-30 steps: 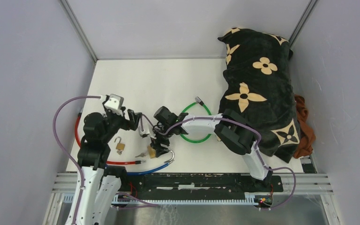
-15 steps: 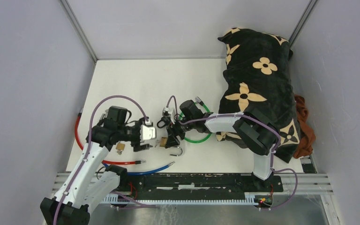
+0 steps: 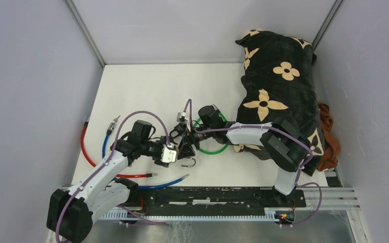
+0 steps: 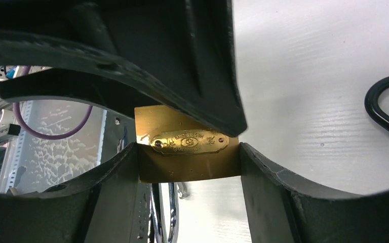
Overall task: Lock with the key
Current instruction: Lock the lock.
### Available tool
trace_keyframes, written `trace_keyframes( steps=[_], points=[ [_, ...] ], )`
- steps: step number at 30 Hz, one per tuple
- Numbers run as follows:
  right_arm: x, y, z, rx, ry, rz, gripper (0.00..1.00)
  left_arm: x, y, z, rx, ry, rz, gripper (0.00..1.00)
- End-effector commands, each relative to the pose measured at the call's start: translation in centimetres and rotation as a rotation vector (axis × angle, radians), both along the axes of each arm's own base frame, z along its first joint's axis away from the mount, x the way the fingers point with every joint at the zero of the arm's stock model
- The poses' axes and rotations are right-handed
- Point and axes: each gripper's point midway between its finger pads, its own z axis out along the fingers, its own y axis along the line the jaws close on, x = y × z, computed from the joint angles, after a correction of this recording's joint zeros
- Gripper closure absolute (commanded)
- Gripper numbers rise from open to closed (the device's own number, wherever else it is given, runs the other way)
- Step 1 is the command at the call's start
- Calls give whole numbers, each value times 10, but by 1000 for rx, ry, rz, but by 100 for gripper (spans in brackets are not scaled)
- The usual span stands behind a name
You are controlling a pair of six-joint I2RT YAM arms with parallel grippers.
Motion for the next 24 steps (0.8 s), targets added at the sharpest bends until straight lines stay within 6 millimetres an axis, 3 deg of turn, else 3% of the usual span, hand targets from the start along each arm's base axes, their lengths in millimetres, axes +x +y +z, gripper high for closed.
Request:
trace_keyframes(
  steps=[1,9,13,17,20,24],
  points=[
    [-4,8,57,170,-81,63,100,20,-12,9,-38,-116,-45,33],
    [-5,9,67,193,-88,67,100,21,-19,13,-63,-135,-45,96],
    [-5,7,68,195,-111,63,100,19,-28,34,-150,-78,1,98],
    [-3,1,62,163,-136,58,92,15,-30,45,-193,21,71,98],
    [3,-9,59,132,-177,61,73,18,-27,44,-193,61,137,98],
    [27,-43,72,107,-331,-24,49,24,-25,51,-218,145,263,98]
  ],
)
